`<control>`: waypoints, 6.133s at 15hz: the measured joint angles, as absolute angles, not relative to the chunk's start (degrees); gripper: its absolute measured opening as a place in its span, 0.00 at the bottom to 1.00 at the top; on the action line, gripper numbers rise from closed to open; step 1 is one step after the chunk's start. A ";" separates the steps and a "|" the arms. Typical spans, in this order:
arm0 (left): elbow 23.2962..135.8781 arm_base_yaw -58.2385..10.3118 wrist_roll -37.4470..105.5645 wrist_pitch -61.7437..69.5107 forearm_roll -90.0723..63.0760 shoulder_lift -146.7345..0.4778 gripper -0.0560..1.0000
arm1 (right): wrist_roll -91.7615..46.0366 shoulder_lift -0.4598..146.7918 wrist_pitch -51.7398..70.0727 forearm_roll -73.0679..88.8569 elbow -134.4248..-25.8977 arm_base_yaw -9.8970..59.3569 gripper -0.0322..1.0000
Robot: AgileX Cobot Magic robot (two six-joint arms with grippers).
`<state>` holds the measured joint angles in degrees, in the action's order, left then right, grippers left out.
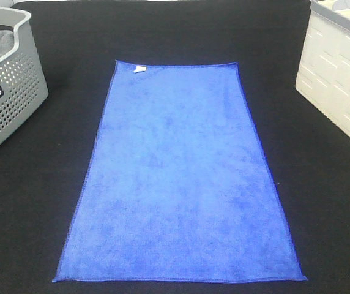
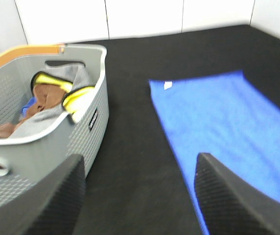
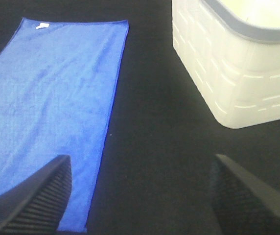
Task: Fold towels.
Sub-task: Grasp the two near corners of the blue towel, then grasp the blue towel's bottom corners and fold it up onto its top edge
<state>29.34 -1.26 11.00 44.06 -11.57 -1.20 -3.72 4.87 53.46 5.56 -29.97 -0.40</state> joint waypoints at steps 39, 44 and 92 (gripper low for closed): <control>28.65 -10.49 65.43 25.95 -84.57 -102.10 0.64 | -45.26 98.26 29.97 59.70 -29.91 -0.40 0.73; 32.49 -16.56 67.84 28.42 -89.78 -106.23 0.62 | -53.51 103.42 35.24 69.10 -30.25 -0.57 0.66; 40.85 -10.66 42.00 30.42 -62.51 -95.00 0.05 | -33.63 97.98 38.73 54.37 -47.73 5.67 0.03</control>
<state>40.85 -10.66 42.00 30.42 -62.51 -95.00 -33.63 97.98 38.73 54.37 -47.73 5.67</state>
